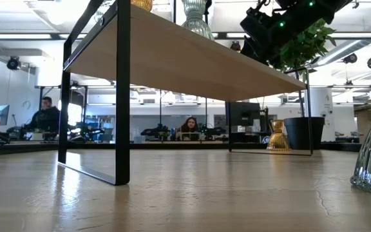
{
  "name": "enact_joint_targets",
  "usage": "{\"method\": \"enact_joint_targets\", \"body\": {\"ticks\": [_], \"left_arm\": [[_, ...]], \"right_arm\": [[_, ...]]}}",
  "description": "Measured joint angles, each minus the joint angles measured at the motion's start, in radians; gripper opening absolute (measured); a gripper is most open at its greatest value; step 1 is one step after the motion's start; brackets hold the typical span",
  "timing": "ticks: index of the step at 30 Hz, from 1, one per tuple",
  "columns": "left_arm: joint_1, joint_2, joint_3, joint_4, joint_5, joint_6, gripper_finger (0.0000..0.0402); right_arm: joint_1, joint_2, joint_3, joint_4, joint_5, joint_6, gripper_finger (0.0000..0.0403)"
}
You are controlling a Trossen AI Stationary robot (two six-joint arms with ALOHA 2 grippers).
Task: Pick & Place candle stick holders
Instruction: Put the bottom yellow candle holder on the shelf
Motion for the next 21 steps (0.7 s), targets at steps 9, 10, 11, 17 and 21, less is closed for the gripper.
{"method": "enact_joint_targets", "body": {"ticks": [9,10,11,17,21], "left_arm": [[0.000,0.000,0.000,0.000,0.000,-0.002,0.0119],[0.000,0.000,0.000,0.000,0.000,-0.002,0.0119],[0.000,0.000,0.000,0.000,0.000,-0.002,0.0119],[0.000,0.000,0.000,0.000,0.000,-0.003,0.0119],[0.000,0.000,0.000,0.000,0.000,-0.003,0.0119]], "right_arm": [[-0.010,0.000,0.000,0.000,0.002,-0.009,0.0117],[-0.010,0.000,0.000,-0.001,0.004,-0.010,0.0117],[-0.011,0.000,0.000,-0.001,0.005,-0.011,0.0117],[-0.011,0.000,0.000,-0.001,0.007,-0.011,0.0130],[-0.010,0.002,-0.001,-0.005,0.010,-0.014,0.0157]]}}
